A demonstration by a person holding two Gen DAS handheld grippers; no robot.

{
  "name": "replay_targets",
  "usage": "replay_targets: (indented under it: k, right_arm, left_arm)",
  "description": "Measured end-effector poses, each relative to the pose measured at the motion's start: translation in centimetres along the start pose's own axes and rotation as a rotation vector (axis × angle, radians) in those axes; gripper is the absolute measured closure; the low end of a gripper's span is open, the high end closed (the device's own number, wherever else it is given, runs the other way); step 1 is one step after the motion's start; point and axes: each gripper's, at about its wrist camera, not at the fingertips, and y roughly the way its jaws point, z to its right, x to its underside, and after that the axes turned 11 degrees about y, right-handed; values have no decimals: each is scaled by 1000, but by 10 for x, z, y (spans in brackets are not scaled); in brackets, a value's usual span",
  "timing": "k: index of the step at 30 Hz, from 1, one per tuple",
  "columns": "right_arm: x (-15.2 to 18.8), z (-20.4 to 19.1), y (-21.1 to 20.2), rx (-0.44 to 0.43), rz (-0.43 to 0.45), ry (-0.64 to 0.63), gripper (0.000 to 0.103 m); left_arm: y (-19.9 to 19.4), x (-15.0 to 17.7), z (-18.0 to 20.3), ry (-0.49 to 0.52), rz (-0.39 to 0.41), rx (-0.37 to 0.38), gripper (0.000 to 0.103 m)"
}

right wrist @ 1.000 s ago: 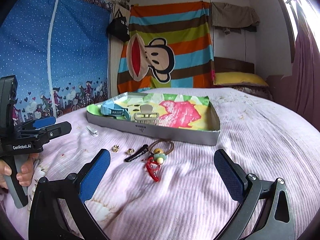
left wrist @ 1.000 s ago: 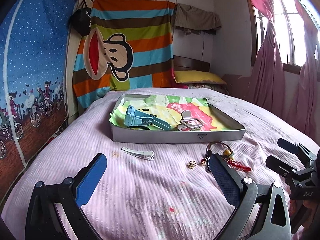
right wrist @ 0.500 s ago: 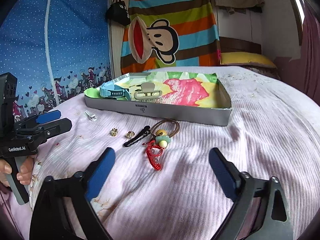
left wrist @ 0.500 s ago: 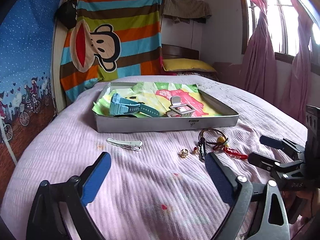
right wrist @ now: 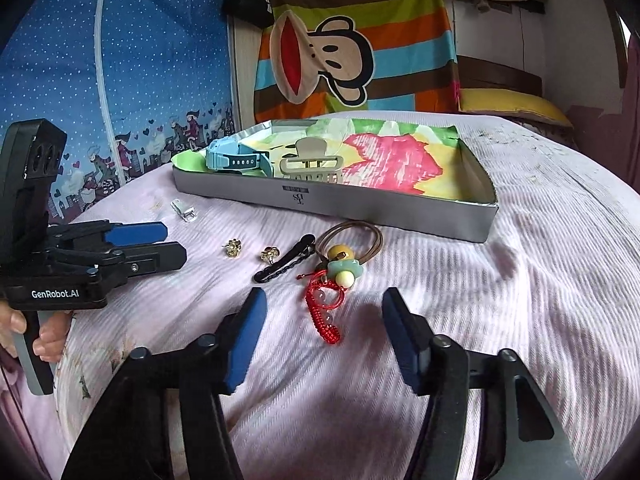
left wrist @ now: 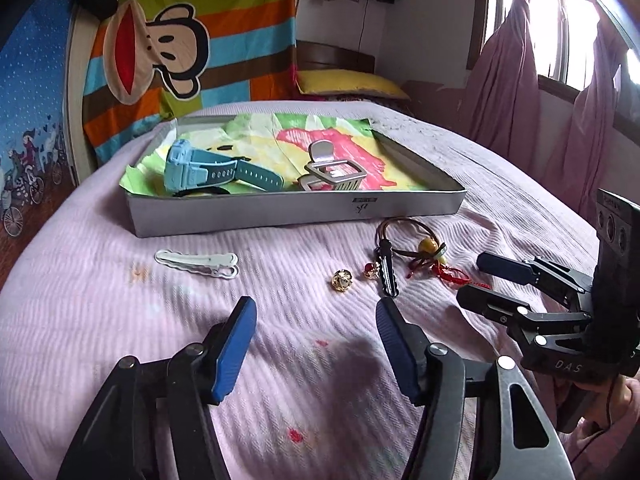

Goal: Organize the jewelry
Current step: 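Grasp the red-cord beaded hair tie with the right tool while the left tool grasps a gold earring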

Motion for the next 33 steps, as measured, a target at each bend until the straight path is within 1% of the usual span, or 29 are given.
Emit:
replay_targets:
  k: [2,3,5,6,8,11,12,14,16,22,27,33]
  right_arm:
    - [-1,0,3,-3,-9,1,62]
    - [-1,1,4,-3,-12,1,64]
    - [-1,1,7,-2,-19,3,71]
    - [-1,2,8,-1,-21,4,72]
    - [-1,3,10,-1,-27,9,75]
    - [-1,5,11,-3,-31,20,81]
    - [-1,5,12,-4,-32,23,81]
    - [-1,6,13,-7,-34,28,82]
    - [0,6,14,-7,-35,29,82]
    - [1,6,16,-3,-39,28,82]
    - [1,6,17,-3,-40,30,82]
    - [2,4,15,3,-28,15,93]
  left_arm:
    - [3,-3,0,-4,-10,18,45]
    - [5,-5,0,-6,-15,27,46]
    - [10,-8,-1,-10,-31,38,51]
    - [13,-9,-1,-12,-39,43,52]
    - [20,-13,-1,-16,-62,56,58]
    - [30,-17,2,-11,-81,73,61]
    - [32,-19,3,-6,-86,81,62]
    - [37,-20,6,2,-101,87,67]
    - [44,-21,8,11,-124,80,73]
    - [51,-21,8,0,-142,73,79]
    - [55,-21,7,-5,-149,60,87]
    - [53,-17,7,-14,-126,68,88]
